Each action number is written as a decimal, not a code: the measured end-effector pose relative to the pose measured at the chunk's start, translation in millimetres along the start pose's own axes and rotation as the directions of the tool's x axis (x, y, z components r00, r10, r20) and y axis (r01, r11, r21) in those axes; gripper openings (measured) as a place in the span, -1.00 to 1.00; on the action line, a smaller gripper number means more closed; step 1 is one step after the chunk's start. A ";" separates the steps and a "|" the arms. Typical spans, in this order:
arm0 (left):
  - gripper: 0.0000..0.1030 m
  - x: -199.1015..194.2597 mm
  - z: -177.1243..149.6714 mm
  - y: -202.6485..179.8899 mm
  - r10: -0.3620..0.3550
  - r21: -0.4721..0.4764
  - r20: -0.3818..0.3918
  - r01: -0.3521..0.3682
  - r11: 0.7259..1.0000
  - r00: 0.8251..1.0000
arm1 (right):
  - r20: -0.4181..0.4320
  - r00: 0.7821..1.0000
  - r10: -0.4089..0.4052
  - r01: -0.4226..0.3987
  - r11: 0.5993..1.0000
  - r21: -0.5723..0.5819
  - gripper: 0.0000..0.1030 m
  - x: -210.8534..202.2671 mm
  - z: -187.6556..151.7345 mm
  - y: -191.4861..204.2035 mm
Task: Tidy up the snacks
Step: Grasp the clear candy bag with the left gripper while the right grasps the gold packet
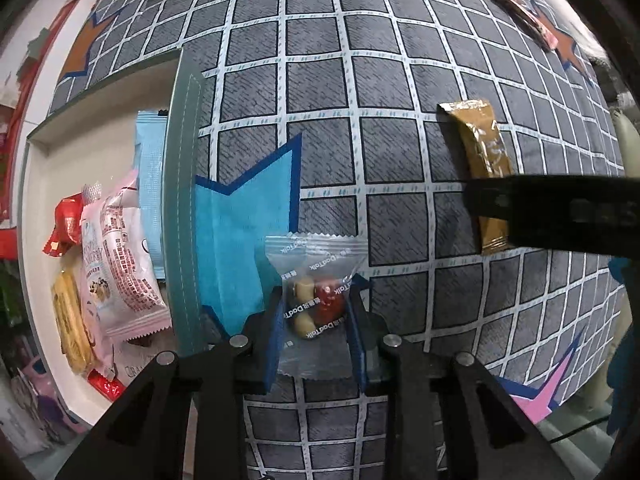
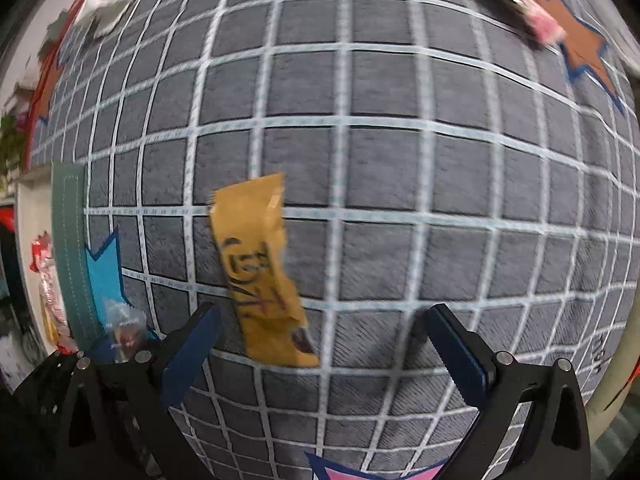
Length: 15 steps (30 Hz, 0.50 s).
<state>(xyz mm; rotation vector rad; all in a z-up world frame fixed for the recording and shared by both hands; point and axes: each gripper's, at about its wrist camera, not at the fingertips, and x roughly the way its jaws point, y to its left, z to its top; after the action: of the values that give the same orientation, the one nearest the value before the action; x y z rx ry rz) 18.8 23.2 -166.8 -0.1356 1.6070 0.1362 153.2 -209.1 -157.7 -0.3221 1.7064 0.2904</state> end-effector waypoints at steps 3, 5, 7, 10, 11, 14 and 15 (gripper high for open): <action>-0.32 -1.9 -7.7 3.0 -0.006 -0.010 -0.008 0.006 1.000 1.000 | -0.009 0.998 -0.058 0.058 0.997 -0.047 1.00 2.1 -1.7 7.6; -0.27 2.4 -2.1 2.0 -0.008 -0.008 -0.007 0.007 1.000 1.000 | -0.016 0.997 -0.077 0.076 0.996 -0.055 1.00 2.8 -2.7 11.2; -0.24 8.5 4.3 2.5 -0.003 -0.001 -0.002 0.003 1.000 1.000 | -0.025 0.997 -0.073 0.072 0.997 -0.038 1.00 2.4 -2.8 9.9; -0.19 0.2 -2.7 2.3 -0.009 -0.006 -0.003 0.009 1.000 1.000 | -0.056 0.996 -0.076 0.073 0.996 -0.051 1.00 6.2 21.9 22.9; -0.13 -3.7 -9.4 1.7 -0.014 -0.006 -0.005 0.014 1.000 1.000 | -0.065 0.995 -0.078 0.075 0.996 -0.051 1.00 7.7 26.3 24.6; -0.04 -3.2 -8.3 0.1 -0.013 0.005 -0.007 0.013 1.000 1.000 | -0.071 0.995 -0.074 0.071 0.997 -0.042 1.00 19.2 70.2 54.3; -0.01 -3.0 -7.5 0.5 -0.016 0.007 -0.007 0.016 1.000 1.000 | -0.068 0.995 -0.079 0.075 0.996 -0.057 0.99 21.0 73.9 59.7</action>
<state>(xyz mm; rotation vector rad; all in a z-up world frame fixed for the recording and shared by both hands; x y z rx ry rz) 11.5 22.4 -163.5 -0.1435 1.6124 0.1179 195.5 -127.4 -189.4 -0.4417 1.7530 0.2718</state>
